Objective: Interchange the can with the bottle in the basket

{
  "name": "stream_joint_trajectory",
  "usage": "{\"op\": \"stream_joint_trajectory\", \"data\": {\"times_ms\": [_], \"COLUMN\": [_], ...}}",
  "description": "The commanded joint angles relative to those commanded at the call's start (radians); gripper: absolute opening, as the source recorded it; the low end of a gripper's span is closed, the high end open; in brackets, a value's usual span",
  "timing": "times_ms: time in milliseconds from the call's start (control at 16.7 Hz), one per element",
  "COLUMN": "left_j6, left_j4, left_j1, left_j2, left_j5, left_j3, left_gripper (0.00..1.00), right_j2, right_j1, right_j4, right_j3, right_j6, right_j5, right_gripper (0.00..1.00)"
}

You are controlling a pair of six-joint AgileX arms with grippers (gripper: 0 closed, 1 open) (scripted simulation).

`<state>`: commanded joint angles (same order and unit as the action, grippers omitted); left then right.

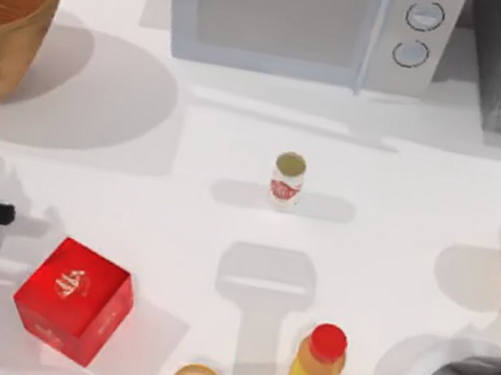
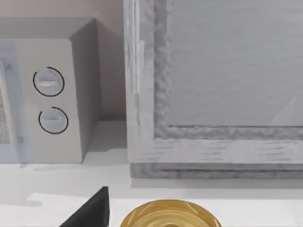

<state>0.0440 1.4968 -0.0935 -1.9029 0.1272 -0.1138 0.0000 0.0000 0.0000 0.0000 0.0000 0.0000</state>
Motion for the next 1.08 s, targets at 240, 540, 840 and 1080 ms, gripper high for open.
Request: {"op": "stream_joint_trajectory", "data": {"times_ms": [240, 540, 840, 1080], "left_j6": [0.0, 0.0, 0.001, 0.019], "left_j4": [0.0, 0.0, 0.002, -0.062], "left_j1": [0.0, 0.0, 0.0, -0.055], "left_j2": [0.0, 0.0, 0.025, 0.079], "left_j5": [0.0, 0.0, 0.0, -0.029], "left_j3": [0.0, 0.0, -0.011, -0.024], "left_gripper": [0.1, 0.0, 0.0, 0.0], "right_j2": [0.0, 0.0, 0.0, 0.0], "right_j1": [0.0, 0.0, 0.0, 0.0], "right_j4": [0.0, 0.0, 0.0, 0.0], "right_j3": [0.0, 0.0, 0.0, 0.0], "right_j6": [0.0, 0.0, 0.0, 0.0], "right_j5": [0.0, 0.0, 0.0, 0.0], "right_gripper": [1.0, 1.0, 1.0, 1.0]}}
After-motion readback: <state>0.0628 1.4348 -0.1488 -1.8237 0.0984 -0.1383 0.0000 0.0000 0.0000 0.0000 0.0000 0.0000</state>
